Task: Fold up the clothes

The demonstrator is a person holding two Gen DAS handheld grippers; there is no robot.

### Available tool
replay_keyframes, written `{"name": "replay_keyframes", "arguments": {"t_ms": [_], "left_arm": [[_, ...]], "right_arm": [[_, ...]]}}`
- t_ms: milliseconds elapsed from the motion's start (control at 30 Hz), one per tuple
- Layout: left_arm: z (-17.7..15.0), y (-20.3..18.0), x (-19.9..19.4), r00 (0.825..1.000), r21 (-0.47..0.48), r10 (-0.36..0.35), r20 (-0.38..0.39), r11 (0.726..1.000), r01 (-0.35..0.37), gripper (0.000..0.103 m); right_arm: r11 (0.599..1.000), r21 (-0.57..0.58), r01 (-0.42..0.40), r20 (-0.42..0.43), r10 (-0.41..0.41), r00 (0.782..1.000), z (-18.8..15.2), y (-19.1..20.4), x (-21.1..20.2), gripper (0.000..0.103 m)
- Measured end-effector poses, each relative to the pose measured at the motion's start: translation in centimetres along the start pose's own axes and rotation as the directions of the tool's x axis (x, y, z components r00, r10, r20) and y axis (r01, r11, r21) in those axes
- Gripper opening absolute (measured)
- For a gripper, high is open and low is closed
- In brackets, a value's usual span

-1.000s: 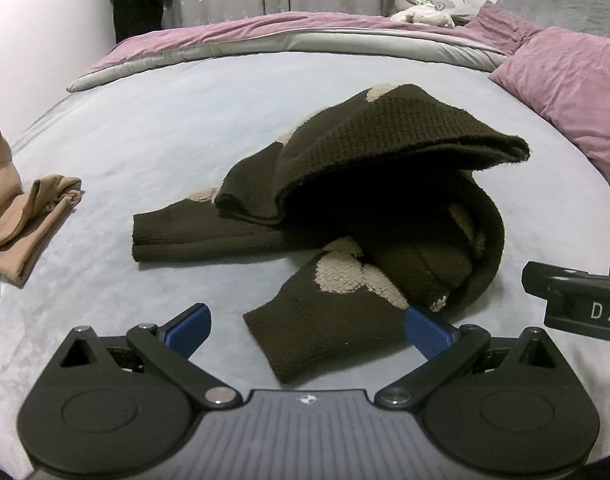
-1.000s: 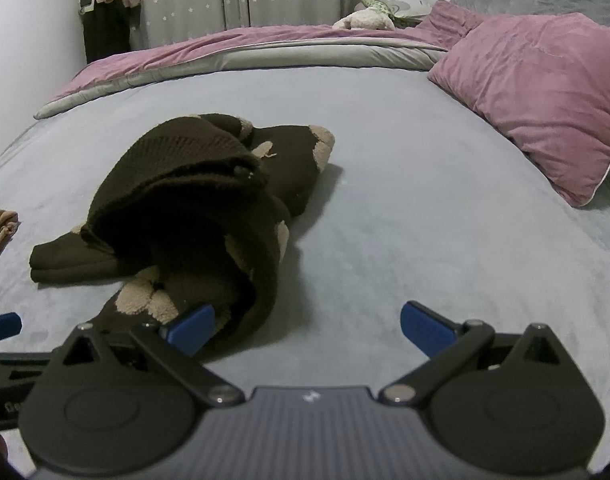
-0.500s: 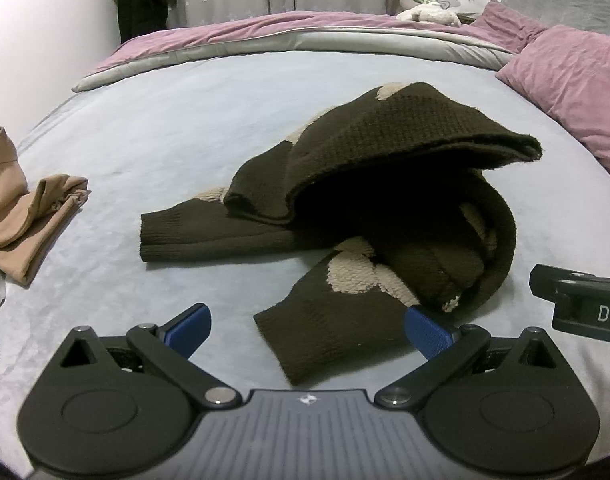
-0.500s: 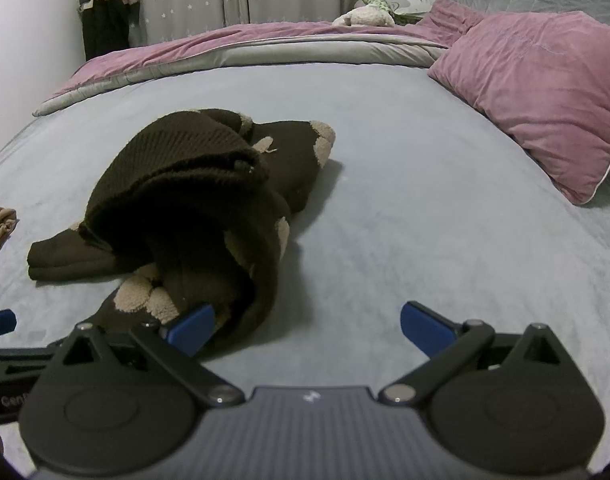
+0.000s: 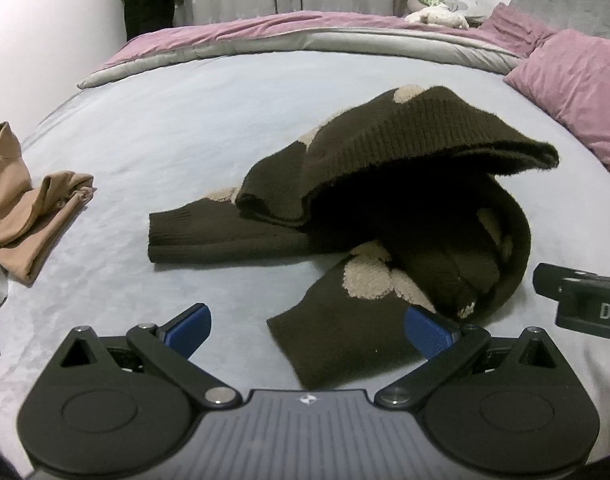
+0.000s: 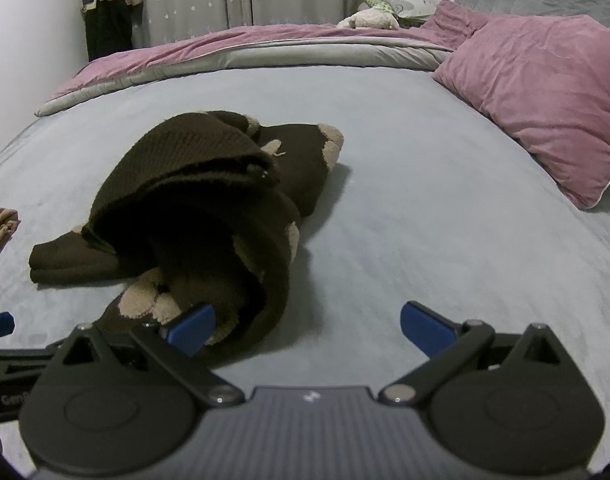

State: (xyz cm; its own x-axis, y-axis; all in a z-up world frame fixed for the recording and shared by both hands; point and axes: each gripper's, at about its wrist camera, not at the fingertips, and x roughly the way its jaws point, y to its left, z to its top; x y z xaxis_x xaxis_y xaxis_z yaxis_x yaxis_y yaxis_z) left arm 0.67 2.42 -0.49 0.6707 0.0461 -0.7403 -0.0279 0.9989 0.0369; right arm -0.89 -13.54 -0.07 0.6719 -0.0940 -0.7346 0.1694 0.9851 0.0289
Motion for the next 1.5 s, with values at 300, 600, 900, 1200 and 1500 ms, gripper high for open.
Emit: {"name": "replay_keyframes", "arguments": {"t_ms": [300, 600, 900, 1200, 1500], "left_arm": [[0.2, 1.0, 1.4, 0.999, 0.023, -0.006, -0.038, 1.000, 0.007, 0.103], [-0.1, 3.3, 3.2, 0.999, -0.036, -0.050, -0.017, 0.998, 0.050, 0.103], [-0.2, 4.4, 4.8, 0.994, -0.041, -0.108, -0.004, 0.993, 0.107, 0.103], [0.9, 4.9, 4.4, 0.991, -0.084, -0.131, 0.018, 0.988, 0.132, 0.103], [1.1, 4.6, 4.1, 0.982, -0.102, -0.187, 0.019, 0.977, 0.188, 0.101]], "right_arm": [[1.000, 0.007, -0.015, 0.024, 0.015, 1.000, 0.6, 0.9, 0.9, 0.103], [0.991, 0.007, -0.130, 0.088, 0.129, 0.988, 0.8, 0.6, 2.1, 0.103], [0.980, 0.002, -0.199, 0.043, 0.199, 0.979, 0.9, 0.8, 4.9, 0.103], [0.972, 0.021, -0.233, 0.119, 0.229, 0.966, 1.8, 0.9, 4.2, 0.103], [0.935, 0.075, -0.346, 0.237, 0.321, 0.917, 2.5, -0.6, 1.2, 0.103]]}}
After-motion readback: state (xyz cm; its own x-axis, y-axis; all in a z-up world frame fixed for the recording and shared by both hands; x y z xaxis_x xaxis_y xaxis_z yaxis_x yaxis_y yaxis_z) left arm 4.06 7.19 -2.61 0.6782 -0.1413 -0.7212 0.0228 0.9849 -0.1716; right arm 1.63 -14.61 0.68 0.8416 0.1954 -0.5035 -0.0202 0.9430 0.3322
